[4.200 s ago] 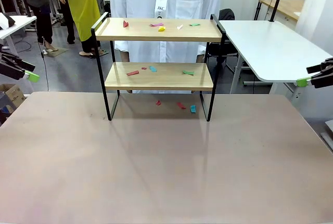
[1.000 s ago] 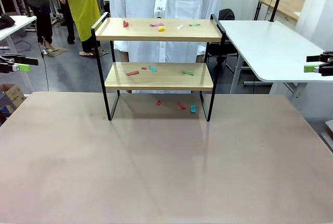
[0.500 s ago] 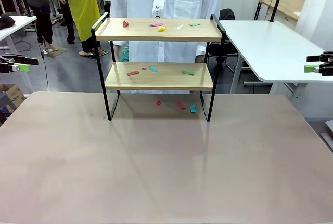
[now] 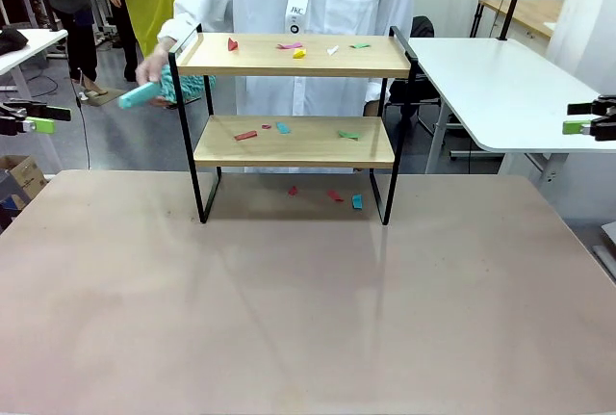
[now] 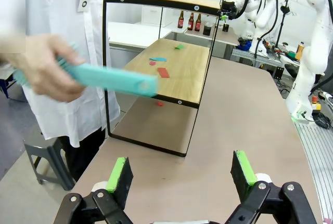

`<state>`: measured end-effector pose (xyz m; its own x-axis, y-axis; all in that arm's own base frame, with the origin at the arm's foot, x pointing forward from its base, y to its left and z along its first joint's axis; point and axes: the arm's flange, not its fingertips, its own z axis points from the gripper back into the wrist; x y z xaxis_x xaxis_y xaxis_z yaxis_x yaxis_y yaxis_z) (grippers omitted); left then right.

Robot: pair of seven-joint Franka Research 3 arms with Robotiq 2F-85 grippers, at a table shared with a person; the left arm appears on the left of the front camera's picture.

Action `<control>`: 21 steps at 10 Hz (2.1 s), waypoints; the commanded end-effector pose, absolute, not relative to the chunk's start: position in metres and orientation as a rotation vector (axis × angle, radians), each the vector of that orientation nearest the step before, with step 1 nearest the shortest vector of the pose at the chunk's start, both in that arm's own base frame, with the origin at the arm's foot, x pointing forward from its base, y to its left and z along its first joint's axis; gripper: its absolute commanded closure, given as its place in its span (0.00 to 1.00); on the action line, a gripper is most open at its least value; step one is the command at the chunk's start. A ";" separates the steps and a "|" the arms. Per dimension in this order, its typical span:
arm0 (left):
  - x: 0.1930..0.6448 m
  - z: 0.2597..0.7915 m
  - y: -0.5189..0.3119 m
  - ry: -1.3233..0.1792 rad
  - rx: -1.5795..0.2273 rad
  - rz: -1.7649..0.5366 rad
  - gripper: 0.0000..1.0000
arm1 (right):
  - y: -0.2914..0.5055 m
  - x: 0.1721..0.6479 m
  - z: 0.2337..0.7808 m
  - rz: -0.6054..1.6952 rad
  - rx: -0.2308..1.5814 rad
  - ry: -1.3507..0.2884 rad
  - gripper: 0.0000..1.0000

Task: Clean the shelf.
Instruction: Pick up the Duster handed by the human.

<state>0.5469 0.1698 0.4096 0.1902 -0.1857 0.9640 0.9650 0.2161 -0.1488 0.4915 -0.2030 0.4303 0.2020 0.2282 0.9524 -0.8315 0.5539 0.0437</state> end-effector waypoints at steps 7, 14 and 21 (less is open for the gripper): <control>0.546 0.413 0.170 -1.027 -0.989 -1.031 0.00 | -0.202 0.492 0.431 0.819 0.649 -1.135 0.00; 0.547 0.429 0.161 -0.966 -0.966 -0.960 0.00 | -0.202 0.492 0.431 0.819 0.649 -1.135 0.00; 0.502 0.581 0.012 -0.792 -0.402 -0.734 0.00 | -0.202 0.492 0.431 0.819 0.649 -1.135 0.00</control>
